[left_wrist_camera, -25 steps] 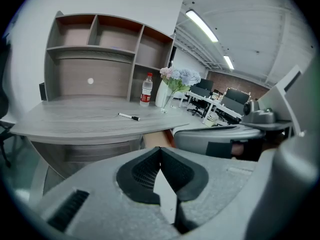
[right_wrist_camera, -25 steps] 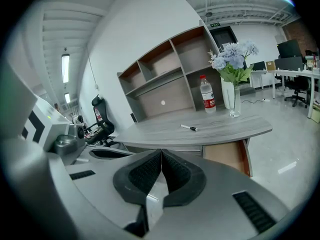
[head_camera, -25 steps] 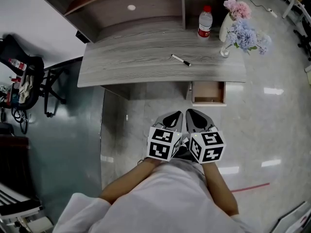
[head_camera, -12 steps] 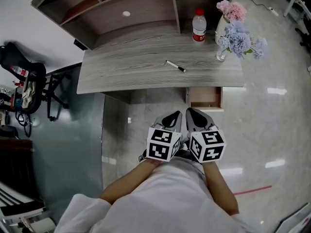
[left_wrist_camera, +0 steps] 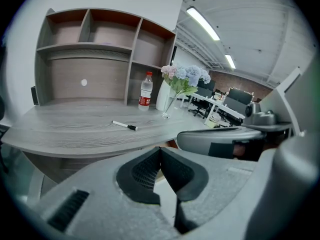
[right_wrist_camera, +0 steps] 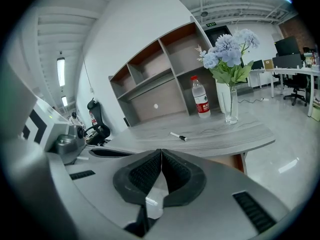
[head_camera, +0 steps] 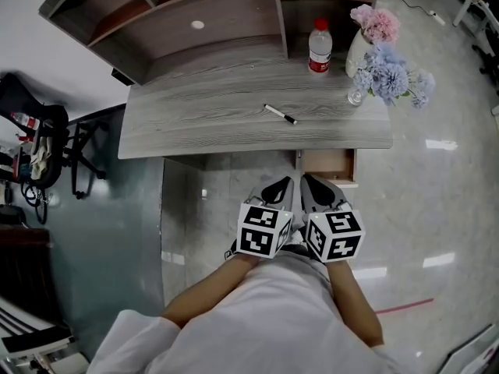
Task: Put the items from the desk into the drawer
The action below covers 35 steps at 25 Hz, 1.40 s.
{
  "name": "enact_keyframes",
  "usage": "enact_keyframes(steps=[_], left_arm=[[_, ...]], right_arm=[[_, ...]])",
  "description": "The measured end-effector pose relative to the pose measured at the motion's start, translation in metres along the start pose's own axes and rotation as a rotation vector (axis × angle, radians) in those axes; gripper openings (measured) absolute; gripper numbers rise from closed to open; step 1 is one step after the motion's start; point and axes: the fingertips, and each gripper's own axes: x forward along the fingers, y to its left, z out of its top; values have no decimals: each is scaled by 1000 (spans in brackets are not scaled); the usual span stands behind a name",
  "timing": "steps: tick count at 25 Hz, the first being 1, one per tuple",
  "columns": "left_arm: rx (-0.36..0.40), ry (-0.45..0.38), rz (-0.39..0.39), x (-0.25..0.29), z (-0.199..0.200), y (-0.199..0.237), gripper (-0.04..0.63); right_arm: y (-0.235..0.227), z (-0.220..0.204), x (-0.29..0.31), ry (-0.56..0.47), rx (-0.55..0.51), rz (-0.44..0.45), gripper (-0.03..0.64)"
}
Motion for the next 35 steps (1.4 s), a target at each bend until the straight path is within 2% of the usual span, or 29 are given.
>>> enact_keyframes(steps=[14,26,35], left_arm=[[5,13,-43,55,45,45,3],[-3,58,-65,87,62,80,3],[-22,82,-74,102,64,99,3]], right_arm=[[-19,33,68,50,-86,-21,2],[-39,42,121,117,-167,-65,3],[-56,33,147,178,-211,-95,3]])
